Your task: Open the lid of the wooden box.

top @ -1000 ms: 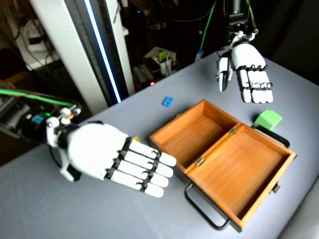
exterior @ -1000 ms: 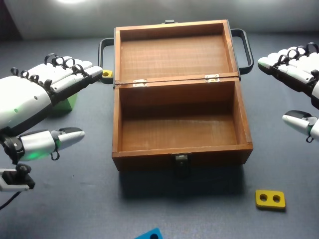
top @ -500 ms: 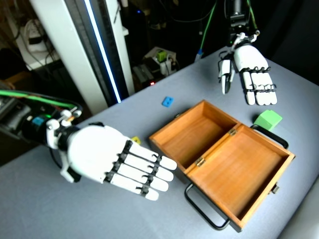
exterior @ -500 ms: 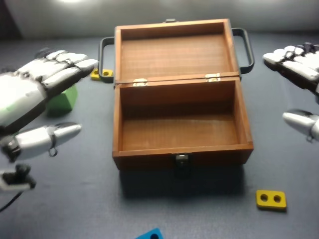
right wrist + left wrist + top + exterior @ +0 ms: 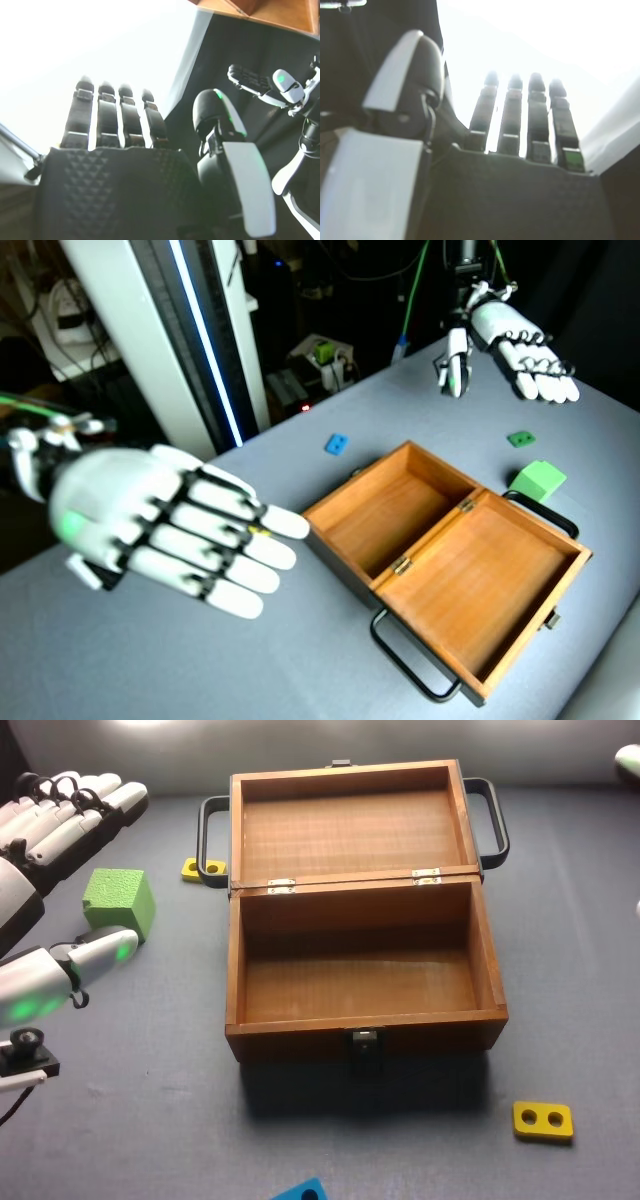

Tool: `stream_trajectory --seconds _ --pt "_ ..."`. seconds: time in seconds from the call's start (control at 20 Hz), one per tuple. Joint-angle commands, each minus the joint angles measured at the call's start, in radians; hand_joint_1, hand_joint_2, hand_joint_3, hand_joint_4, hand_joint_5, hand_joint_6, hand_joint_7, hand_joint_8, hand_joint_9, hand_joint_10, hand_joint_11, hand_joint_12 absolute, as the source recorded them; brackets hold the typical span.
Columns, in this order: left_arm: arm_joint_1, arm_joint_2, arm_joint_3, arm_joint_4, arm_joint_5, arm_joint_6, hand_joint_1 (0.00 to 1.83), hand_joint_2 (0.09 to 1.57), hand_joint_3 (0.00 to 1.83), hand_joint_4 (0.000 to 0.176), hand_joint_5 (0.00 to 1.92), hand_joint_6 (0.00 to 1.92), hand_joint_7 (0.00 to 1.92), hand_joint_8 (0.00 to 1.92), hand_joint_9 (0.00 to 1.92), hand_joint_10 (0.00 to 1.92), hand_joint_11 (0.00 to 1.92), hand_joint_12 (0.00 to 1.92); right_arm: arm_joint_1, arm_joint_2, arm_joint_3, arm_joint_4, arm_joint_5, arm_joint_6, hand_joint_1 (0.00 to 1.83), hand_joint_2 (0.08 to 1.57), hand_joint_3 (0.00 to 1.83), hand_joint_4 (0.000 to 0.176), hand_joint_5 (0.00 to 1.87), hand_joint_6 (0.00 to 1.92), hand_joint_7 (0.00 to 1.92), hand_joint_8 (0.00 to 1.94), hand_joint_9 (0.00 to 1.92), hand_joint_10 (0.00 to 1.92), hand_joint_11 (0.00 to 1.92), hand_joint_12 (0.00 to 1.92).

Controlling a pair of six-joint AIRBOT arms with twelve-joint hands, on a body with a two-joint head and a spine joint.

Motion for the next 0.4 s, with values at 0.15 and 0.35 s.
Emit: stream_trajectory --seconds 0.15,0.35 --pt "-0.004 0.032 -0.015 -0.008 -0.141 0.007 0.39 1.38 0.00 0.058 0.00 0.00 0.00 0.00 0.00 0.00 0.00 0.00 -0.010 0.025 -0.011 0.001 0.160 -0.013 0.41 1.38 0.00 0.054 0.00 0.00 0.00 0.00 0.00 0.00 0.00 0.18" --pt "-0.004 0.034 -0.015 -0.008 -0.148 0.009 0.49 1.37 0.01 0.051 0.00 0.00 0.00 0.00 0.00 0.00 0.00 0.01 -0.012 0.025 -0.011 0.006 0.175 -0.015 0.43 1.38 0.00 0.023 0.00 0.00 0.00 0.00 0.00 0.00 0.00 0.26"
